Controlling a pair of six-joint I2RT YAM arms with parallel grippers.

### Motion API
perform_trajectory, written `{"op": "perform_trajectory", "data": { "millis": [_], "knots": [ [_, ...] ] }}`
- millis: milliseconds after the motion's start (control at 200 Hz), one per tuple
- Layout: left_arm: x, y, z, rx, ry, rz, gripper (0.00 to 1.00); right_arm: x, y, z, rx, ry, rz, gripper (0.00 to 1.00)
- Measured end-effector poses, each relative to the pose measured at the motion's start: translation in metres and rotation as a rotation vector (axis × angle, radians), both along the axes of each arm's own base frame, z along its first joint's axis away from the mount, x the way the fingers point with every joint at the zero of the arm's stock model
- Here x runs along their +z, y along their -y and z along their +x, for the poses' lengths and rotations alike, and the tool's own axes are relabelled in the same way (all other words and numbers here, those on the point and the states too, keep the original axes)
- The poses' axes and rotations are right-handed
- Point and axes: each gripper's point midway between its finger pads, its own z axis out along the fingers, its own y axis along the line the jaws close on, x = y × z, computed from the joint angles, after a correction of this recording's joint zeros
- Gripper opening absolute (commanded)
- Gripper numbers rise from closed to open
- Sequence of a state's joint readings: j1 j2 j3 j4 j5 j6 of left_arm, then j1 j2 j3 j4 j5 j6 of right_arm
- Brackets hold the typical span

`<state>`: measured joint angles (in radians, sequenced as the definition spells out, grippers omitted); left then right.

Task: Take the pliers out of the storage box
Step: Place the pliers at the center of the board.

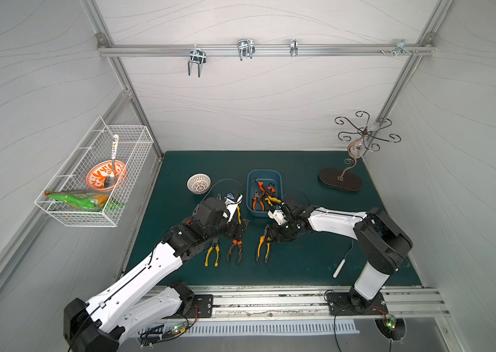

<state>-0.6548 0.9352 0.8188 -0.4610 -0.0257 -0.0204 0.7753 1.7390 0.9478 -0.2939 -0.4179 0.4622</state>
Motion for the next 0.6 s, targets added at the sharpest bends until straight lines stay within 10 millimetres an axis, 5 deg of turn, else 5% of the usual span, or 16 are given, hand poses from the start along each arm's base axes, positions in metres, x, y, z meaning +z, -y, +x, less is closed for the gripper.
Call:
{"op": "perform_trajectory", "data": {
  "millis": [425, 600],
  "knots": [
    [-0.001, 0.0, 0.001, 0.014, -0.011, -0.009, 1.0, 0.002, -0.013, 0.002, 0.027, 0.042, -0.017, 0.57],
    [-0.017, 0.005, 0.013, 0.066, -0.099, -0.009, 1.0, 0.036, -0.004, 0.004, 0.021, 0.14, 0.007, 0.59]
  ]
}}
